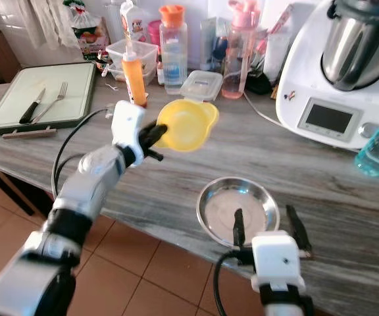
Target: Setting the table
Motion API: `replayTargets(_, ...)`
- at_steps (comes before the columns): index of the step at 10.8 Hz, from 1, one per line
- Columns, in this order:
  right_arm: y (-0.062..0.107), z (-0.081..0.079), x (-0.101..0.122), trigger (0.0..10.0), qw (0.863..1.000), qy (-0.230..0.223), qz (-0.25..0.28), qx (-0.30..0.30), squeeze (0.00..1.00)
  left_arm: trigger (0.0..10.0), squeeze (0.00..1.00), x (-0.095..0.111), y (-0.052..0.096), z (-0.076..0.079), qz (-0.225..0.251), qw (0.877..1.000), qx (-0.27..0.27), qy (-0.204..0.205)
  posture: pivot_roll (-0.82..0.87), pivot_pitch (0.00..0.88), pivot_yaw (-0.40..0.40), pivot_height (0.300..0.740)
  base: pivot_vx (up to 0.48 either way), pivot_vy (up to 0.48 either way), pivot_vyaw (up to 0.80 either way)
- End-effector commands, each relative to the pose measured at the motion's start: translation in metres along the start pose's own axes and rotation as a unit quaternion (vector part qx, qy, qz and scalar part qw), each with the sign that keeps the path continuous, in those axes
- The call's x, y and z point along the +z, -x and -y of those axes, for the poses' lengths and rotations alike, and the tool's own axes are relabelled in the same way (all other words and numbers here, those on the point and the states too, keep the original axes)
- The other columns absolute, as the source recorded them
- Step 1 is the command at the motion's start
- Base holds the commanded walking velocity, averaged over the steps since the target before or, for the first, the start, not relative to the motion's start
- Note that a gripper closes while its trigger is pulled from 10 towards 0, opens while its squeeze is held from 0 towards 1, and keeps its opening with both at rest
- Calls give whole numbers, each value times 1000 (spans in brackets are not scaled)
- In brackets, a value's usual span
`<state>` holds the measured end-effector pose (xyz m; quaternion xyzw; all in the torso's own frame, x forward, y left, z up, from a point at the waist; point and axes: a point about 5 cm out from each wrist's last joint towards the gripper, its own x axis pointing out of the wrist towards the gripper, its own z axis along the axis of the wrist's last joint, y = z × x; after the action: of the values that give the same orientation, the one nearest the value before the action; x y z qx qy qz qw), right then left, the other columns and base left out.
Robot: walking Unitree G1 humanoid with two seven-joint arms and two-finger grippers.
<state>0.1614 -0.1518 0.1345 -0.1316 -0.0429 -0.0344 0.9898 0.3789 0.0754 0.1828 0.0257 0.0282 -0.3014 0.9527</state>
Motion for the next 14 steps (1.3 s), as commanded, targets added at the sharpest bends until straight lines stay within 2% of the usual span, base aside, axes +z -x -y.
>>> replayTargets(1,2,0,8,10000,1000,-5,8,4,0,10000,0,-2,-4,4,-27,999,-18,-11,-6,109,43,740,0,0,0)
replayTargets(3,15,-2,8,10000,1000,-11,-12,1,0,10000,0,8,-17,10,-31,999,-32,-28,-33,117,56,740,0,0,0)
replayTargets(5,20,1,11,10000,1000,-13,-22,1,0,10000,0,9,-23,15,-70,994,-62,-50,-53,124,63,740,0,0,0)
replayTargets(7,28,0,11,10000,999,-19,-32,23,0,10000,0,-3,-22,12,-150,980,-104,-83,-62,130,63,740,0,0,0)
replayTargets(9,29,4,9,10000,999,-16,-40,21,0,10000,0,-11,-18,3,-173,977,-89,-87,-61,133,62,740,0,0,0)
replayTargets(12,27,-3,10,10000,999,-22,-35,31,0,10000,0,-14,-17,0,-178,980,-70,-50,-53,135,60,740,0,0,0)
replayTargets(14,26,-3,10,10000,999,-20,-34,34,0,10000,0,-22,-13,-5,-205,978,-48,14,-50,136,60,740,0,0,0)
